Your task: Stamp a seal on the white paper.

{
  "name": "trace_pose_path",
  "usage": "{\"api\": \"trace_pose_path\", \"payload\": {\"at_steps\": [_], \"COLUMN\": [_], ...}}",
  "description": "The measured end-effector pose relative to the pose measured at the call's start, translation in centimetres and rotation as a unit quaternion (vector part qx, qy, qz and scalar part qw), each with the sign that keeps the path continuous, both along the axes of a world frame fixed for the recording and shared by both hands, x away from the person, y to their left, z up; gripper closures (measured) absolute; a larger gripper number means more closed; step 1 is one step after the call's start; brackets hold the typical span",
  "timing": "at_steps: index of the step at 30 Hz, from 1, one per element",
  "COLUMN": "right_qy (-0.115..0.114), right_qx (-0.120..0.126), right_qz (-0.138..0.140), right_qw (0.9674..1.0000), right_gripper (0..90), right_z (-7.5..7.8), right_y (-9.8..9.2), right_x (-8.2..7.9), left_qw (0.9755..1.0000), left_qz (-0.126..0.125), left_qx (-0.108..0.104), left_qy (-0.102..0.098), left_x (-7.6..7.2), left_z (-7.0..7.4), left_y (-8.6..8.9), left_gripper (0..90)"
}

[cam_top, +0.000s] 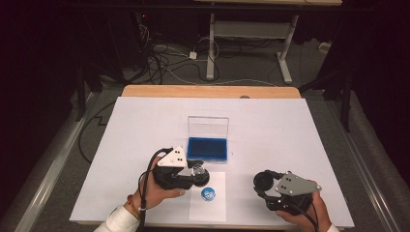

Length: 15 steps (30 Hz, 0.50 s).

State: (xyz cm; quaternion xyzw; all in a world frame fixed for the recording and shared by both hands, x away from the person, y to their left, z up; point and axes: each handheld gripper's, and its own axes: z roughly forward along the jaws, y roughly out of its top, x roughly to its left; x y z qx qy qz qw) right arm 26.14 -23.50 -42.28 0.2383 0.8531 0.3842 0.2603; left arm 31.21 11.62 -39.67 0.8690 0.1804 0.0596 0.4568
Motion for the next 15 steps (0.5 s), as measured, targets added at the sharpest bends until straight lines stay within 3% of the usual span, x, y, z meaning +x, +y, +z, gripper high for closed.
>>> {"api": "trace_pose_path", "payload": {"at_steps": [10, 15], "right_qy": [0.001, 0.002], "right_qx": [0.005, 0.002], "right_qz": [-0.006, -0.003], "right_qw": [1.0, 1.0], "right_gripper": [38.2, 38.2], "right_z": [0.0, -0.1], "right_y": [-0.2, 0.0], "right_x": [0.5, 0.5], "left_qw": [0.9999, 0.9995], "left_qz": [0.013, 0.028], "left_qx": [0.0, 0.01], "left_qy": [-0.001, -0.013], "left_x": [0.6, 0.6], "left_z": [0.1, 0.2], "left_y": [1.0, 1.6], "left_gripper": [54.8, 54.8]}}
